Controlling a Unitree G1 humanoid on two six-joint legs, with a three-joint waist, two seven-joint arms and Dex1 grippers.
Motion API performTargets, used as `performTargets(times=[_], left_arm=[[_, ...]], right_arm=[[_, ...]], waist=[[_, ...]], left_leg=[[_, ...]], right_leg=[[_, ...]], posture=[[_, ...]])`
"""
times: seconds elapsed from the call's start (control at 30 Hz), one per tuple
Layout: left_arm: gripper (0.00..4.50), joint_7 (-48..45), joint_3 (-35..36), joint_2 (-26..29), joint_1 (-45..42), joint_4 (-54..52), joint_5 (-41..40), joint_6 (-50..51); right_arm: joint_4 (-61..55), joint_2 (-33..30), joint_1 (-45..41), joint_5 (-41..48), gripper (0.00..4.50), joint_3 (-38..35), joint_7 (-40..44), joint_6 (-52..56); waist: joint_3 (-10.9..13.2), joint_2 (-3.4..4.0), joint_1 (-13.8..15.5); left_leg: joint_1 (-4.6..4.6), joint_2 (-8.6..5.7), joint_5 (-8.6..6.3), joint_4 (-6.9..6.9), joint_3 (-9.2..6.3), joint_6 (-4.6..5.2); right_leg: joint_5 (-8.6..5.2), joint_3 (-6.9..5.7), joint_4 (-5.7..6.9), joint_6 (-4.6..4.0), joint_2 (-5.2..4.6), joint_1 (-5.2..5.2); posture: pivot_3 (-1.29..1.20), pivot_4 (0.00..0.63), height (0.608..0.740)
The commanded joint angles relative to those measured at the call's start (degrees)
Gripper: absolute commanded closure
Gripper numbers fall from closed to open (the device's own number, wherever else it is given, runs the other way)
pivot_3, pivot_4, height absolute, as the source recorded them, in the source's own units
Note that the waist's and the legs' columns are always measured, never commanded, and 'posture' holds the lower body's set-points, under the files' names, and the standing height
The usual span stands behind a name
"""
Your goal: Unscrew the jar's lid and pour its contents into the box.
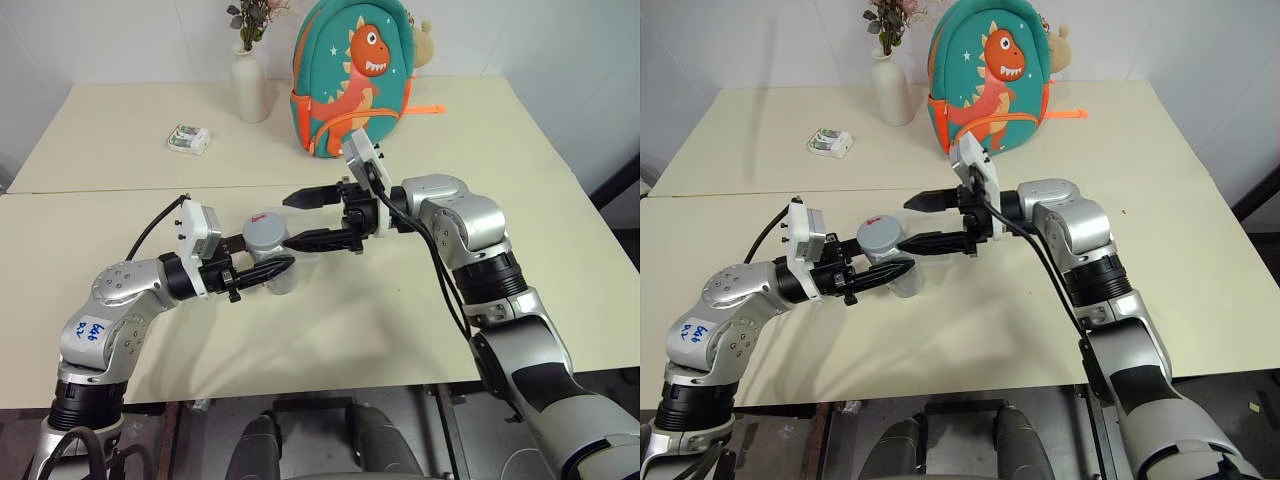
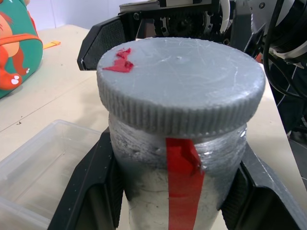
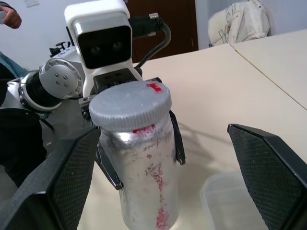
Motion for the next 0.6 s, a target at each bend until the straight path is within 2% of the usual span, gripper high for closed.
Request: performTargets(times=[0.03,0.37,0.6], left_arm=[[2.36,-0.9,0.9,0.2,0.0,-1.5,-0.8,-1.4],[2.36,-1.4,1.3,0.6,-0.5,-0.7,-0.7,-1.7],[2.36,-2.4,1.7,1.0,-0.6,-0.1,-0.6,-1.9]], right_arm=[[0.1,-0.6,-1.2,-0.5,0.04,-1.0,0.1,-1.0],[0.3,-1.9,-0.8,-0.8,0.04,-0.9,2.1,-0.9],[-5.7,-1.7,-0.3,2.7,0.04,-1.4,4.3,2.1]], waist=[[0.0,0.00,0.0],[0.0,0.00,0.0],[0.0,0.00,-0.1]], left_leg=[[0.00,0.00,0.00,0.00,0.00,0.00],[0.00,0.00,0.00,0.00,0.00,0.00],[0.00,0.00,0.00,-0.01,0.00,0.00]], right_leg=[[0.00,0.00,0.00,0.00,0.00,0.00],[0.00,0.00,0.00,0.00,0.00,0.00],[0.00,0.00,0.01,0.00,0.01,-0.01]], posture=[[0.00,0.150,0.740],[0.00,0.150,0.740],[0.00,0.150,0.740]])
